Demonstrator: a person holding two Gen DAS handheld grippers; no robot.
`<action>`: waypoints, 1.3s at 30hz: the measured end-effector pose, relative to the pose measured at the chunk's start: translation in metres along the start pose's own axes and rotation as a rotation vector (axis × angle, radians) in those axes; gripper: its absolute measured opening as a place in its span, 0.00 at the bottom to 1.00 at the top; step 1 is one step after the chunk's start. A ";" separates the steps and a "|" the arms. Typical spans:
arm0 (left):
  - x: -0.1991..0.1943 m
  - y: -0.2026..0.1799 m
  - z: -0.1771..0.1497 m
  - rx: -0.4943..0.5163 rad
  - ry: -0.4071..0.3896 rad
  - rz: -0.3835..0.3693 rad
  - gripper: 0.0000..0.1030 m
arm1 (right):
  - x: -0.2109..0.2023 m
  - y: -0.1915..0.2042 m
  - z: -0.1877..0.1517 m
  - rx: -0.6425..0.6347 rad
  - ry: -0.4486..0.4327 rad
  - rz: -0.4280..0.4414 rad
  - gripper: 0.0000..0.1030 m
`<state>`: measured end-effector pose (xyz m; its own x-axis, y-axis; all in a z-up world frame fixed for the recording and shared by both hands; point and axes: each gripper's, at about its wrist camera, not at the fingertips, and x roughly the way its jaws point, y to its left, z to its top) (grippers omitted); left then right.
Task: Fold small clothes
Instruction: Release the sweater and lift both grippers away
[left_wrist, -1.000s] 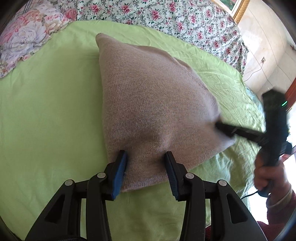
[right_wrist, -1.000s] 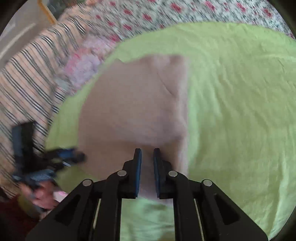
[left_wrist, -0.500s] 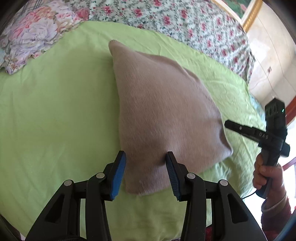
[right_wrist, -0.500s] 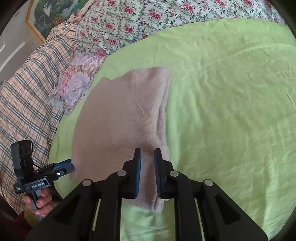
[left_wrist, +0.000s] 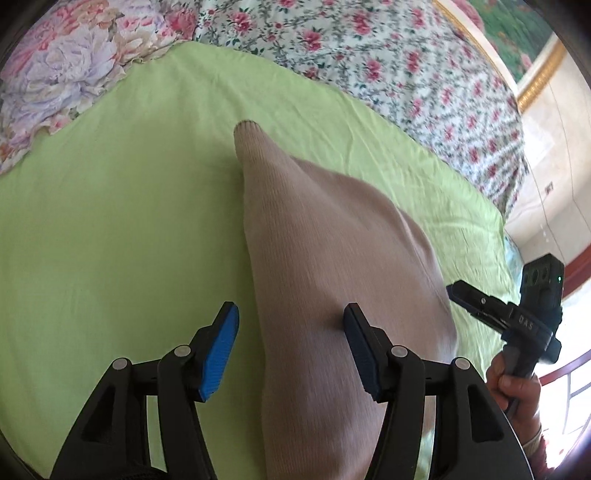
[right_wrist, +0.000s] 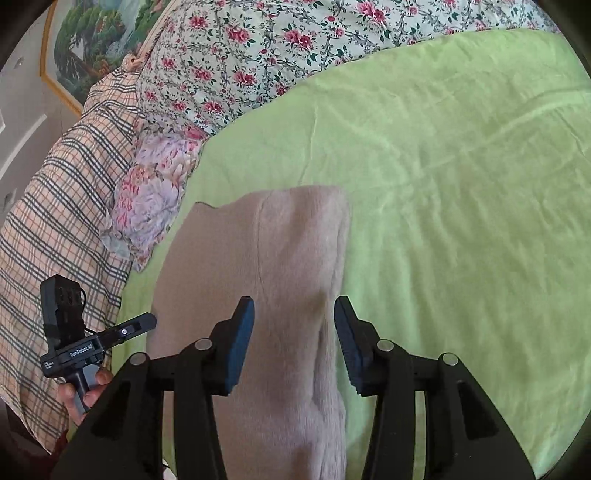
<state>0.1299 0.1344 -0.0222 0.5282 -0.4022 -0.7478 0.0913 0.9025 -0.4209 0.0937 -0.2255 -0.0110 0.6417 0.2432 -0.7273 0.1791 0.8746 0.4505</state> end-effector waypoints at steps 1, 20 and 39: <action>0.006 0.003 0.008 -0.013 0.005 -0.006 0.58 | 0.006 -0.001 0.006 0.004 0.004 0.010 0.45; 0.041 -0.015 0.032 0.074 -0.022 0.158 0.44 | 0.020 -0.013 0.021 0.043 0.012 -0.056 0.16; -0.045 -0.027 -0.101 0.125 0.003 0.143 0.46 | -0.062 0.043 -0.074 -0.092 -0.009 -0.018 0.33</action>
<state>0.0182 0.1122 -0.0291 0.5411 -0.2686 -0.7969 0.1193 0.9625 -0.2434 0.0065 -0.1723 0.0150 0.6454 0.2234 -0.7305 0.1222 0.9138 0.3874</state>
